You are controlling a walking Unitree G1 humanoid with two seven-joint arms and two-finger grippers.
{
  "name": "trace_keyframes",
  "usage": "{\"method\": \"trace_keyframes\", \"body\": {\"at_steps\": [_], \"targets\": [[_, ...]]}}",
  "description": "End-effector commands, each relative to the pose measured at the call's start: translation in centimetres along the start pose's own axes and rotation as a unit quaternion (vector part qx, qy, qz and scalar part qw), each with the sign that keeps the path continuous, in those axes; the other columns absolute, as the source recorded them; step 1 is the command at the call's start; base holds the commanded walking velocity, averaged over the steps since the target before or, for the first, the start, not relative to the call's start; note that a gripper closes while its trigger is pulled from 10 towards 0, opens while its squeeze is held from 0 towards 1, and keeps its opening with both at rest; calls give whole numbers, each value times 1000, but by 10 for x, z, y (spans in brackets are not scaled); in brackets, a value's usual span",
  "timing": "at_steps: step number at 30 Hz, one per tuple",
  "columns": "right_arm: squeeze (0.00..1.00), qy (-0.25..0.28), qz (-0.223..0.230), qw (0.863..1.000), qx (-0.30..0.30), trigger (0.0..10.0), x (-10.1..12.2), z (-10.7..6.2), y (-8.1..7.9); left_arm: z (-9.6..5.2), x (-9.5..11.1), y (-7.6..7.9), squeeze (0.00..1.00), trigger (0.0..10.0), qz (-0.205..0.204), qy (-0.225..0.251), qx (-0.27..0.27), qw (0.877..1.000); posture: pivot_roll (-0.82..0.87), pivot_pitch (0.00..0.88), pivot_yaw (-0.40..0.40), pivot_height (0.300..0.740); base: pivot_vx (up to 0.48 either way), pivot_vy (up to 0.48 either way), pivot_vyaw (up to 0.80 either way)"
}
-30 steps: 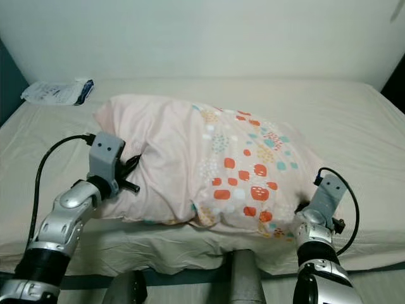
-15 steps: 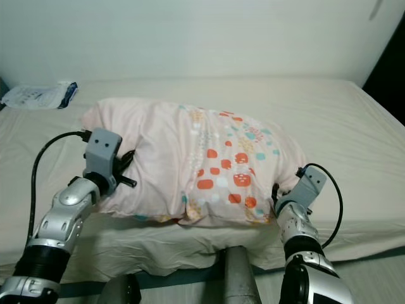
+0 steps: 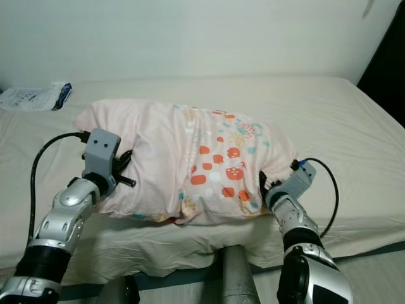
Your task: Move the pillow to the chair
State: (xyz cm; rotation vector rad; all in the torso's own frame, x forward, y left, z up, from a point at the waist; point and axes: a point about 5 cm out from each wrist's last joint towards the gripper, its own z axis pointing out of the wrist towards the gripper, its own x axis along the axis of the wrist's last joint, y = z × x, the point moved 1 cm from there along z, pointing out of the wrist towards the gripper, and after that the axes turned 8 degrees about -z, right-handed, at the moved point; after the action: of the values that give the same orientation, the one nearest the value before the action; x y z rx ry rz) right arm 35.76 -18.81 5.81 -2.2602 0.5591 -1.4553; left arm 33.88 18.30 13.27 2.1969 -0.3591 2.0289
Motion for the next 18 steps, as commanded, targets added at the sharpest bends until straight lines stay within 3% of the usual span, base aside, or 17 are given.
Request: {"method": "trace_keyframes", "body": {"at_steps": [1,2,4,5,8,13,16,17,18], "targets": [[0,-40,-9,997,72,10000,-16,6,-32,5,2,13,0,10000,3,7,-23,1000,-75,88,-28,582,0,0,0],[0,-40,-9,997,72,10000,-16,6,-32,5,2,13,0,10000,3,7,-23,1000,-75,88,-28,582,0,0,0],[0,-68,-43,987,137,10000,-18,9,-61,7,2,13,0,10000,6,6,-20,1000,-76,90,-29,582,0,0,0],[0,-68,-43,987,137,10000,-18,9,-61,7,2,13,0,10000,6,6,-20,1000,-76,90,-29,582,0,0,0],[0,-78,-57,974,205,10000,-12,9,-93,8,2,13,0,10000,7,6,-15,1000,-78,90,-29,582,0,0,0],[0,-73,-77,964,245,10000,-7,8,-112,9,2,13,0,10000,8,5,-13,1000,-78,89,-30,582,0,0,0],[0,-73,-77,964,245,10000,-7,8,-112,9,2,13,0,10000,8,5,-13,1000,-78,89,-30,582,0,0,0],[0,-66,-95,958,264,0,-6,7,-122,10,2,14,0,10000,7,6,-14,1000,-78,87,-31,582,0,0,0],[0,-66,-95,958,264,0,-6,7,-122,10,2,14,0,10000,7,6,-14,1000,-78,87,-31,582,0,0,0]]}}
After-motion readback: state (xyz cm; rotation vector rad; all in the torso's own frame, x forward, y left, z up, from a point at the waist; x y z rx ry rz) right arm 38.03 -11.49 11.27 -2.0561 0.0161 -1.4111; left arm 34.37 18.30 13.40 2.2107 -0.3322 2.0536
